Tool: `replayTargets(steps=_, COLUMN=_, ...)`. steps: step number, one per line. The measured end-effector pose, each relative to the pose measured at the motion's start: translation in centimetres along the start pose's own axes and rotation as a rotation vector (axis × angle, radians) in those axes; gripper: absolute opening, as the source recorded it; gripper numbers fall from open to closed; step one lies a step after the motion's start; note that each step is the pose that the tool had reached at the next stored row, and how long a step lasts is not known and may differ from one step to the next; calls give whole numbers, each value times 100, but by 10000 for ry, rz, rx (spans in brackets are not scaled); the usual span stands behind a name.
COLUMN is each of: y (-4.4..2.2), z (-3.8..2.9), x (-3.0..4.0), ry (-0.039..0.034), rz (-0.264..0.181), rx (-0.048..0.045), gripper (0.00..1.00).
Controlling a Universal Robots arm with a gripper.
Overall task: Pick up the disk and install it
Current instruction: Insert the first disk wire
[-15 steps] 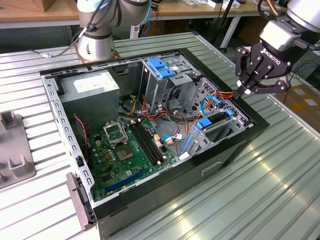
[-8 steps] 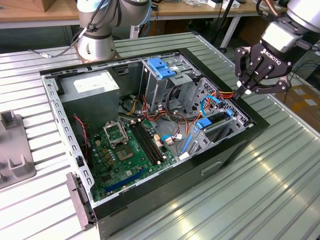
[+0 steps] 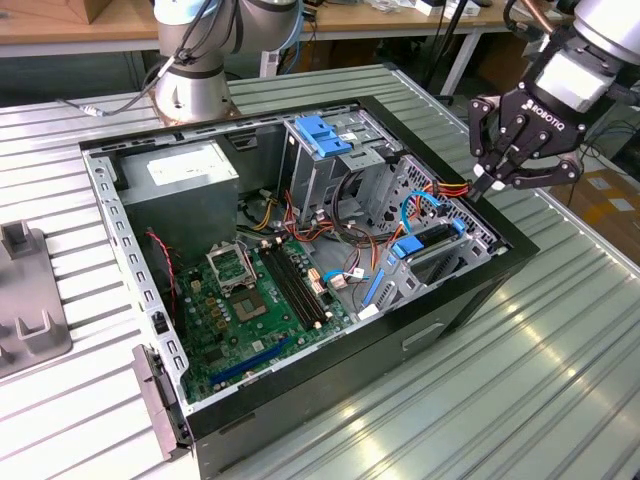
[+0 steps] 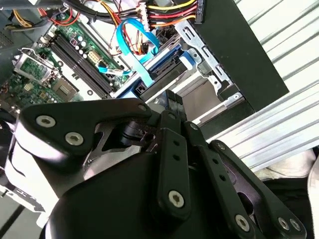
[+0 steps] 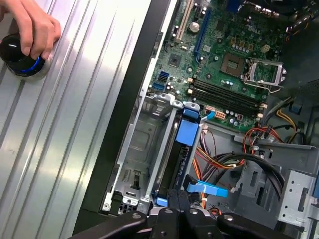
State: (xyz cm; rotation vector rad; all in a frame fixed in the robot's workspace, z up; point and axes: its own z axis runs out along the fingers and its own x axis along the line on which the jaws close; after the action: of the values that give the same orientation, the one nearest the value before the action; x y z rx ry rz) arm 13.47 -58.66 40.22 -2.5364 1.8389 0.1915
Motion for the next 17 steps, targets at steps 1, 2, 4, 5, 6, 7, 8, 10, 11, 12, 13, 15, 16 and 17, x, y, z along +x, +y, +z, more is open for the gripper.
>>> replayTargets(steps=1, y=0, z=0, x=0, ry=25, rz=-351, rx=-35, gripper=10)
replayTargets(steps=2, y=0, z=0, x=0, ry=32, rz=-461, rx=-46, gripper=10)
replayTargets(steps=4, y=0, z=0, x=0, ry=44, rz=-632, rx=-64, gripper=10)
replayTargets(steps=5, y=0, z=0, x=0, ry=49, rz=-718, rx=-73, gripper=10)
replayTargets(steps=6, y=0, z=0, x=0, ry=56, rz=-793, rx=-80, gripper=10)
replayTargets(steps=7, y=0, z=0, x=0, ry=60, rz=-854, rx=-86, gripper=10)
replayTargets(steps=8, y=0, z=0, x=0, ry=66, rz=-947, rx=-96, gripper=10)
replayTargets(steps=10, y=0, z=0, x=0, ry=85, rz=-1219, rx=-123, gripper=10)
replayTargets(steps=11, y=0, z=0, x=0, ry=94, rz=-1334, rx=-135, gripper=10)
replayTargets(steps=12, y=0, z=0, x=0, ry=99, rz=-1413, rx=-143, gripper=10)
replayTargets(steps=13, y=0, z=0, x=0, ry=104, rz=-1489, rx=-150, gripper=10)
replayTargets(steps=15, y=0, z=0, x=0, ry=116, rz=-1662, rx=-168, gripper=10)
replayTargets(steps=16, y=0, z=0, x=0, ry=126, rz=-1801, rx=-182, gripper=10)
replayTargets(steps=17, y=0, z=0, x=0, ry=133, rz=-1915, rx=-194, gripper=10)
